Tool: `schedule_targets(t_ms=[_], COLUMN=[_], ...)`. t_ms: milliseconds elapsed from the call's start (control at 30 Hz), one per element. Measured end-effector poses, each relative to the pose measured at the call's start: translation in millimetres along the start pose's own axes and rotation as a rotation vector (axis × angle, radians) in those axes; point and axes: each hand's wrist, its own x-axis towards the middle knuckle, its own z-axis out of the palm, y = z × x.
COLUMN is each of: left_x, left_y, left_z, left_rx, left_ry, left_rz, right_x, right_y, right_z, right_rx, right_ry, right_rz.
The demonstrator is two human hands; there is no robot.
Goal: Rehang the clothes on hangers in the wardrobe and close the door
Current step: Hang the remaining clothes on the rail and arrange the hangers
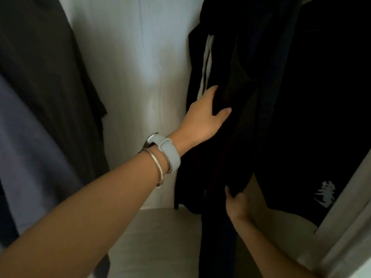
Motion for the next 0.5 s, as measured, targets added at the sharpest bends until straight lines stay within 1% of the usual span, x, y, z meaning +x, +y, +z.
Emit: schedule_targets(t_ms=[67, 133, 200, 300, 367, 500], left_x=[8, 13, 17, 13, 5, -8], left_y=[3, 9, 14, 21, 18, -3], left_z=[0, -3, -5, -8, -9, -13], left_rx=[0.000, -0.020, -0.022, 0.033, 0.096, 0.224], left_ry=[0.003, 0.034, 0.079, 0.116, 0.111, 0.061], left_rz=[-0.041, -0.067, -0.050, 0.025, 0.080, 0.079], right_x=[21, 31, 29, 10, 0, -18], right_y=[-29, -62, -87, -90, -58, -5], right_z=[1, -2, -7, -19, -16, -12], right_rx=[0.194, 0.354, 0.412, 0.315, 0.238, 0.063], right_ry=[0.075, 0.095, 0.097, 0.142, 0.152, 0.016], right_rz=[0.024, 0.057, 0.033, -0.065, -0.080, 0.074])
